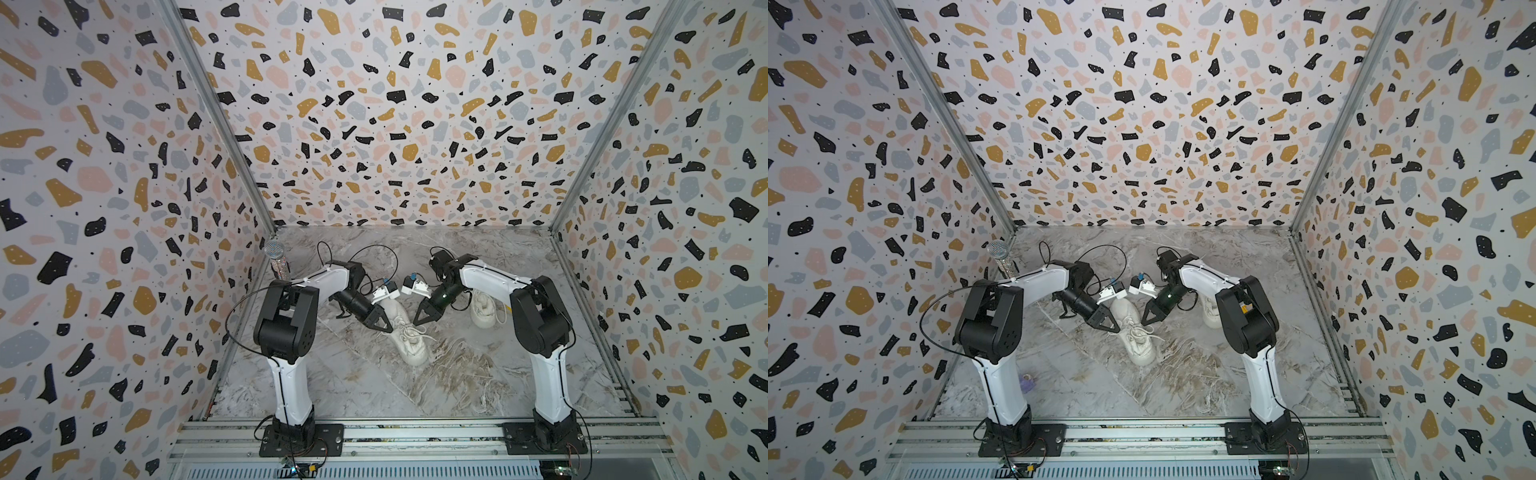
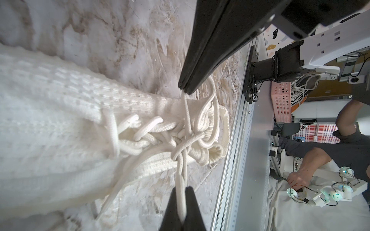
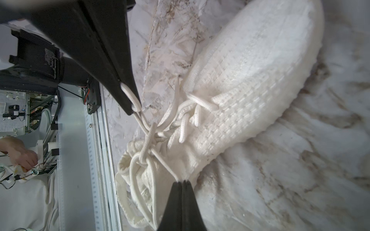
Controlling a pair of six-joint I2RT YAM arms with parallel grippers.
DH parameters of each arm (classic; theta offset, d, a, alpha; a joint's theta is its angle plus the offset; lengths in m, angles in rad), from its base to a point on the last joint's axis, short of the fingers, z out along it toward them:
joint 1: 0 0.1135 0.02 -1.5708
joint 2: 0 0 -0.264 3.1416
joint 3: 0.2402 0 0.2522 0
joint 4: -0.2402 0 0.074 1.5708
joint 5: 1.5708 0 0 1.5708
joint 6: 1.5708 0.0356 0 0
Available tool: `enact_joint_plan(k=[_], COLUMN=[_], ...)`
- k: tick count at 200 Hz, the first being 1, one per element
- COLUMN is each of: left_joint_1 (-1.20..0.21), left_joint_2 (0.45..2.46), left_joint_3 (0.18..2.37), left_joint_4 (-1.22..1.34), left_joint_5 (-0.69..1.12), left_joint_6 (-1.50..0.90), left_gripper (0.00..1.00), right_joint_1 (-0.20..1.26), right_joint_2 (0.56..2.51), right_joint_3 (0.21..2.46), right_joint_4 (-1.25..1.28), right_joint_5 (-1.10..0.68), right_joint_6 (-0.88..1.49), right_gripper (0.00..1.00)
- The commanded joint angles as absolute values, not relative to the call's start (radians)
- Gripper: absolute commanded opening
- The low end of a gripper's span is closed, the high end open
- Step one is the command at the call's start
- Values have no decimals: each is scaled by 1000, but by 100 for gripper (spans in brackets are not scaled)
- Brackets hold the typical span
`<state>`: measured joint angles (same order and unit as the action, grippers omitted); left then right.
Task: Tie the shoes
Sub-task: Tie the shoelace on the shoe.
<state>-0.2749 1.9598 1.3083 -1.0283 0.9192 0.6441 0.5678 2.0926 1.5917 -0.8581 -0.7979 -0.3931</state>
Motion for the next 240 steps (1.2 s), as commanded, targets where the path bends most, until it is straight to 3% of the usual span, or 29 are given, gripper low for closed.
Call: enact_joint_plan(k=[1,156,240], left_joint_1=[-265,-253,-245], left_joint_2=[1933,1940,1939], left_joint_3=[1301,1291,1288], left_joint_4=[-1086,-1053,-1048], left_joint_5=[920,861,816], left_joint_6=[659,603,563], left_gripper=[0,0,0], right_joint_1=[566,566,570], right_joint_2=[2030,1947,1889], right_joint_3=[1576,1475,1402], right_joint_4=[-869,-804,-760], right_joint_5=[-730,-471,-242], right_joint_6=[-368,-305,-351], right_gripper=[0,0,0])
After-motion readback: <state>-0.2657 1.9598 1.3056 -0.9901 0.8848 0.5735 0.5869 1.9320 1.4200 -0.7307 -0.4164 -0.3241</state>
